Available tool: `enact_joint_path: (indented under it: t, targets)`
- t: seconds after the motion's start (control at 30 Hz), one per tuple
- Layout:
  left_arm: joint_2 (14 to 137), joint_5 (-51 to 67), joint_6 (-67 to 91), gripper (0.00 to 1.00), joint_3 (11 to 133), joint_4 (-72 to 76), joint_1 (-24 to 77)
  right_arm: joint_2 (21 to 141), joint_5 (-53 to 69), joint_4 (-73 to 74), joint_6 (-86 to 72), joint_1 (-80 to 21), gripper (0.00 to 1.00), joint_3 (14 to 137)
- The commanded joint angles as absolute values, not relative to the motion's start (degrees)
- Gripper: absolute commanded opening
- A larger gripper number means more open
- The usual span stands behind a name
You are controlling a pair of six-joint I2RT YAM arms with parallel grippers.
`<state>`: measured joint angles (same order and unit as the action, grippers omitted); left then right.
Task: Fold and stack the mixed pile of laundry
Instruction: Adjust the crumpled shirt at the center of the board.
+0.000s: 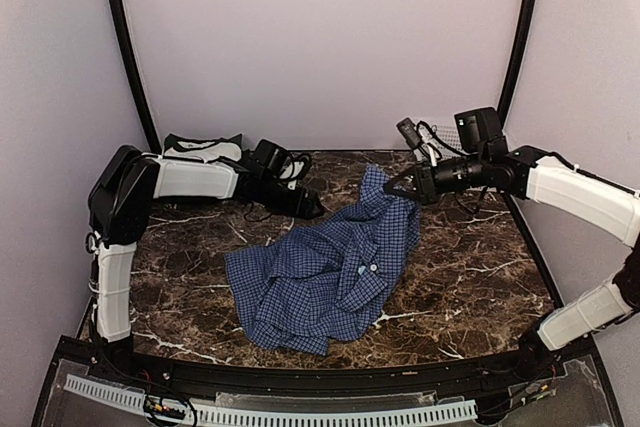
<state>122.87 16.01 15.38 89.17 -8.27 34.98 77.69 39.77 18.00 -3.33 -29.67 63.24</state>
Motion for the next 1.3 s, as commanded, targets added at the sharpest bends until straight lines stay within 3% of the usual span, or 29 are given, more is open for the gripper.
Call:
enact_joint_path:
  t: [0.0,0.13,0.3,0.77,1.0,1.17,1.27]
  targets:
    - [113.7,20.5,17.7,0.80,79.2,-3.4,35.2,77.2,35.5,16.1,-5.0,-28.2,0.00,63.5]
    - [102.6,17.9,18.9,0.80,66.1,1.4,37.1,79.5,35.3,15.4,-6.0,-26.7,0.00,64.1]
    - [94.7,21.2,20.1,0.78,58.6,10.5,41.5,80.6,37.2,14.2,-6.7,-26.3,0.00,64.0]
    - [107.5,31.6,25.9,0.60,65.6,15.4,49.5,81.1,36.9,14.5,-6.7,-26.0,0.00,64.5]
    - [111.9,36.0,28.1,0.44,66.7,20.0,49.7,83.6,37.3,13.8,-6.7,-26.0,0.00,66.1]
    - [113.7,37.1,30.6,0.12,69.2,22.4,49.6,84.7,37.7,13.5,-7.2,-25.3,0.00,66.9]
    - [112.7,36.6,31.1,0.01,70.0,22.1,49.5,83.7,36.5,13.9,-8.0,-24.0,0.00,66.4]
